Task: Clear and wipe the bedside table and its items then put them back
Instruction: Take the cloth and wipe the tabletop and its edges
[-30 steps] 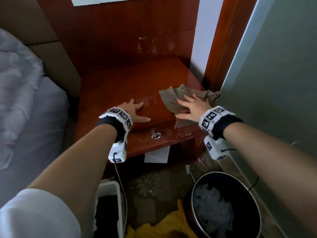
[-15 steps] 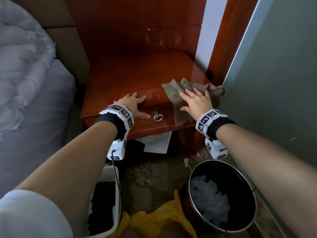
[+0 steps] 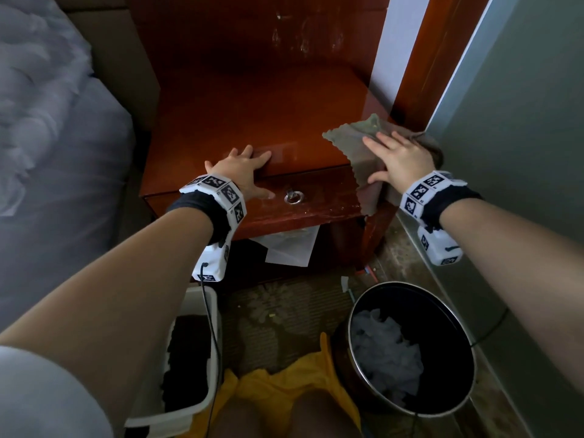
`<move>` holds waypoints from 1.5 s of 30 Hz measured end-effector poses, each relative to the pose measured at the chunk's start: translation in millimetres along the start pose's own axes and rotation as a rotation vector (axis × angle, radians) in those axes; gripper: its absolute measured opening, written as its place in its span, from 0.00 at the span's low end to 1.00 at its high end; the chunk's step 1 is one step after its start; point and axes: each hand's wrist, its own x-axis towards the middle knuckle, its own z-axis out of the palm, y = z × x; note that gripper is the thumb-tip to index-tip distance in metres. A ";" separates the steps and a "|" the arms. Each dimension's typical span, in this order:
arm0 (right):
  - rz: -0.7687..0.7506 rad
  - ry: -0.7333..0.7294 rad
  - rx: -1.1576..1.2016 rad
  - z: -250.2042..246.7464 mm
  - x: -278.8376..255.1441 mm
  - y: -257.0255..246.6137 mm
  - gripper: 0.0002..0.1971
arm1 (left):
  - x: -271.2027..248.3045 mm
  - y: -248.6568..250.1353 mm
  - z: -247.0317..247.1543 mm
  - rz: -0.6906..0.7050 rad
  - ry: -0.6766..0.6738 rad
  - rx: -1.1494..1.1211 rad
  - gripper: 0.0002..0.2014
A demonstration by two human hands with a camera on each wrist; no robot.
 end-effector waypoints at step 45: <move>0.061 0.083 0.040 10.8 -5.7 -10.4 0.43 | 4.6 0.5 6.0 0.004 0.032 0.004 0.46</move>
